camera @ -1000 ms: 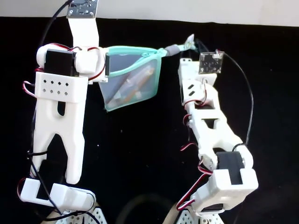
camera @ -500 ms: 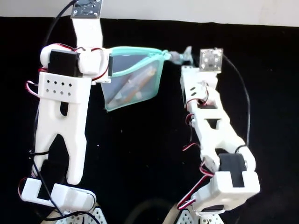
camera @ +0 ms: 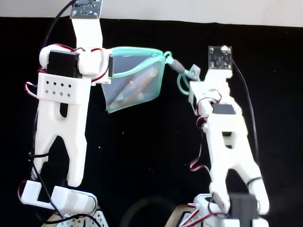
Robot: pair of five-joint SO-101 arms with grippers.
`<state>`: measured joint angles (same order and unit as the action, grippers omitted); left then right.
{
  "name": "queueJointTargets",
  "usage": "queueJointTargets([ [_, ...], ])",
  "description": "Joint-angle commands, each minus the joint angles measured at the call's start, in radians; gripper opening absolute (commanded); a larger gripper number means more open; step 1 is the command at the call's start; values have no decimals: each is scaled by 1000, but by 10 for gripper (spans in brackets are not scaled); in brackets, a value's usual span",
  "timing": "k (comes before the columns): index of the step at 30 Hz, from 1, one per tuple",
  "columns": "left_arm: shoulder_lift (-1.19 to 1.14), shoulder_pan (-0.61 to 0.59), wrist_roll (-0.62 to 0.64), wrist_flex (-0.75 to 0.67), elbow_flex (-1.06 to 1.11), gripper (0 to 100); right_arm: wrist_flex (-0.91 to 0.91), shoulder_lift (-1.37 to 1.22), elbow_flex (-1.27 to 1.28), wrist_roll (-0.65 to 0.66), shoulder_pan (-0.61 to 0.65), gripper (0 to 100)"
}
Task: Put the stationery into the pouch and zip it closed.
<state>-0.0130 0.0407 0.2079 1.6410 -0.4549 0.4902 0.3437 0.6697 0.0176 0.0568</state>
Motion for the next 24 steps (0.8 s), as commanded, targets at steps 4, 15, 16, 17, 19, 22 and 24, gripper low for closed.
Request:
queueJointTargets([
  [4, 2, 10, -9, -15, 5, 6, 222, 211, -47, 5, -12, 7],
  [15, 2, 13, -9, -15, 5, 6, 455, 404, -48, 3, -10, 7],
  [16, 2, 13, -9, -14, 5, 6, 464, 418, -48, 3, -10, 7],
  [17, 2, 13, -9, -14, 5, 6, 472, 432, -48, 3, -10, 7],
  [19, 2, 13, -9, -14, 5, 6, 501, 455, -71, 3, -10, 7],
  [22, 2, 13, -9, -14, 5, 6, 587, 470, -159, 3, -10, 7],
  [24, 2, 13, -9, -14, 5, 6, 627, 470, -222, 3, -10, 7],
])
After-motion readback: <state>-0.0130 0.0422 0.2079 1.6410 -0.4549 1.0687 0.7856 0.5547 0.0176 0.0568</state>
